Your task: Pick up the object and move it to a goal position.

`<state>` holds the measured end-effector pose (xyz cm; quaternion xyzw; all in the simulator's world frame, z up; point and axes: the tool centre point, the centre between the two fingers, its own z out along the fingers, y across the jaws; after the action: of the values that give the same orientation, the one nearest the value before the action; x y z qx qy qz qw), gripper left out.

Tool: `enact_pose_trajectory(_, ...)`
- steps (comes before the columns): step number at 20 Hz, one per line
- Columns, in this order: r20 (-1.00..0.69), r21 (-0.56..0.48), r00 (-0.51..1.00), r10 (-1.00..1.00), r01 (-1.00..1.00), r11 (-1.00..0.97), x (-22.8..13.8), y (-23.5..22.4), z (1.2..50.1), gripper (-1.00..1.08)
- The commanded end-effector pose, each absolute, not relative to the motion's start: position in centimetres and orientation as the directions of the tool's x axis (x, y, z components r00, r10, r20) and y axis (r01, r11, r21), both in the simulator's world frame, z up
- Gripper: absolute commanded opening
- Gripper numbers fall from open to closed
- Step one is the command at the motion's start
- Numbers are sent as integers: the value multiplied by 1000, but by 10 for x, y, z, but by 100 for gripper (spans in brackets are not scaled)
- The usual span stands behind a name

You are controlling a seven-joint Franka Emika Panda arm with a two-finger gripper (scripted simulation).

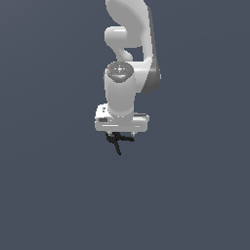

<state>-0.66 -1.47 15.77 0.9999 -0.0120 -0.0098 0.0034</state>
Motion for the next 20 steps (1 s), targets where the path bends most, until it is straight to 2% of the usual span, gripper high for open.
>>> enact_pose_trajectory(1, -20, 7, 1000, -24, -24, -1000, -7, -15, 158, 100)
enact_pose_trajectory(20, -15, 12, 998, 59, 59, -998, -6, -17, 162, 100)
